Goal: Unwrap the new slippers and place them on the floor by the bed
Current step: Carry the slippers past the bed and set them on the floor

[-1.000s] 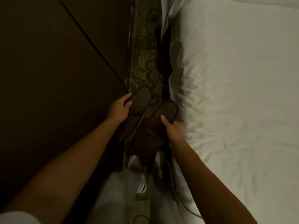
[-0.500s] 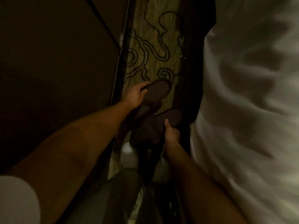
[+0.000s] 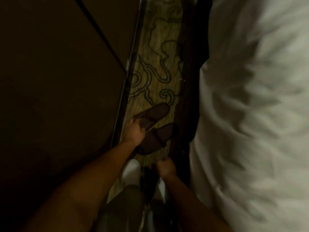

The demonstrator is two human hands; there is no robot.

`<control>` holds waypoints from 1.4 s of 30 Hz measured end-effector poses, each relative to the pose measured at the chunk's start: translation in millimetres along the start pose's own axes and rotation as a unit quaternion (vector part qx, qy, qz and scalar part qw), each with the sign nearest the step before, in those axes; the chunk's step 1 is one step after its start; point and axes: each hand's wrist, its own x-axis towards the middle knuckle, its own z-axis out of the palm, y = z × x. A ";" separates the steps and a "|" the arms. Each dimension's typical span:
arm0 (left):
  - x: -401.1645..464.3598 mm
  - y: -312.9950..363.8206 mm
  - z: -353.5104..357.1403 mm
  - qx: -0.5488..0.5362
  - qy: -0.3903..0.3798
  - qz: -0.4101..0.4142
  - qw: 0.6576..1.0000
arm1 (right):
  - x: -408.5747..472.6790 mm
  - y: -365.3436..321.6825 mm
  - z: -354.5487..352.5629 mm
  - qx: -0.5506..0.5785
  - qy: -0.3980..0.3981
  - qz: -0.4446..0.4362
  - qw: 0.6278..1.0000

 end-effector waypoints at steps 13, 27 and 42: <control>-16.8 -71.7 -6.1 -0.059 -0.074 -0.007 0.995 | -36.6 3.0 6.2 0.030 0.024 -0.074 0.997; 80.7 -111.5 70.5 -0.029 -0.066 0.062 0.995 | 120.3 -9.5 43.8 -0.002 0.090 -0.161 0.983; 130.2 -72.3 93.7 0.145 0.007 0.144 0.979 | 166.4 -22.5 35.0 -0.111 0.141 -0.187 0.966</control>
